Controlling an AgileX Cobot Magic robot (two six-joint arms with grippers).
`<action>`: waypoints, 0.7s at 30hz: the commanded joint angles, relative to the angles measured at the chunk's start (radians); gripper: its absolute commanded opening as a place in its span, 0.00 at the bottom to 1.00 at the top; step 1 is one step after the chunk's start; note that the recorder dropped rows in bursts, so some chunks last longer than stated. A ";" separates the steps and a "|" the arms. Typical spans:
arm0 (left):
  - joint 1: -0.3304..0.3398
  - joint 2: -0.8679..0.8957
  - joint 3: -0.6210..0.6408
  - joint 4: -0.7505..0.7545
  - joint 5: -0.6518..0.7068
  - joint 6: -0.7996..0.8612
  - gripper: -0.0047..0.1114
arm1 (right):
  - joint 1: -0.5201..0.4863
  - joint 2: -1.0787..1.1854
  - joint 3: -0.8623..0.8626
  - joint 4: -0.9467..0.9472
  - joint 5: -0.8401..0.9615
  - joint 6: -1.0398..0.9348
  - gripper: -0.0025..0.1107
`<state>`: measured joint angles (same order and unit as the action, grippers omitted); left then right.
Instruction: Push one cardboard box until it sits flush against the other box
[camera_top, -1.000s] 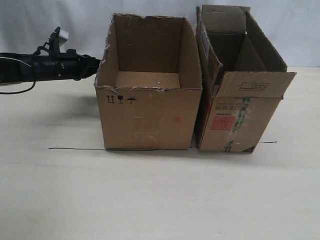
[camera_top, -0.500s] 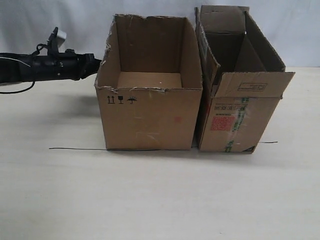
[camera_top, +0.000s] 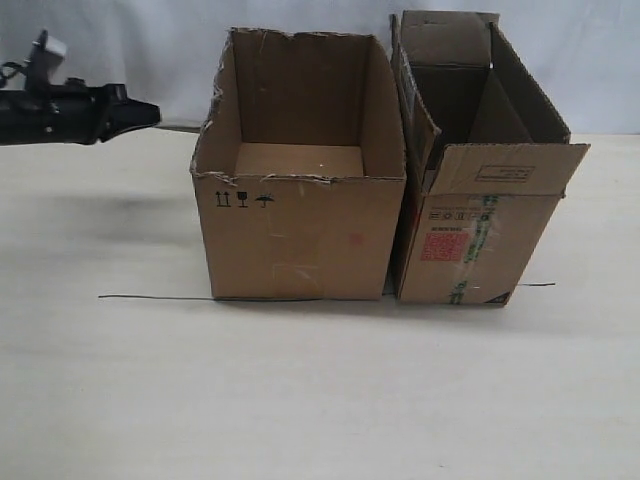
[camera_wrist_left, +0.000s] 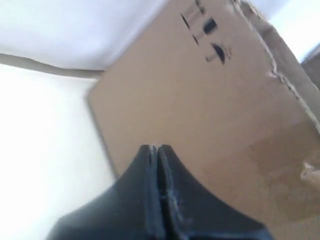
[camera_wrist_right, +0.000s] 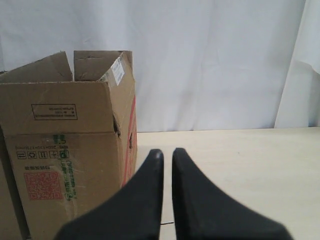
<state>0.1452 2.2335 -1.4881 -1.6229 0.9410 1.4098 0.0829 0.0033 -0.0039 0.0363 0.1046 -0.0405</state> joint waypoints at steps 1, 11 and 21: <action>0.036 -0.159 0.171 -0.009 -0.131 0.090 0.04 | 0.001 -0.003 0.004 0.003 0.003 0.001 0.07; -0.050 -0.538 0.524 -0.122 -0.503 0.343 0.04 | 0.001 -0.003 0.004 0.003 0.003 0.001 0.07; -0.164 -0.967 0.750 -0.122 -0.580 0.244 0.04 | 0.001 -0.003 0.004 0.003 0.003 0.001 0.07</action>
<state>0.0058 1.3511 -0.7858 -1.7339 0.3688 1.6814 0.0829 0.0033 -0.0039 0.0363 0.1046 -0.0405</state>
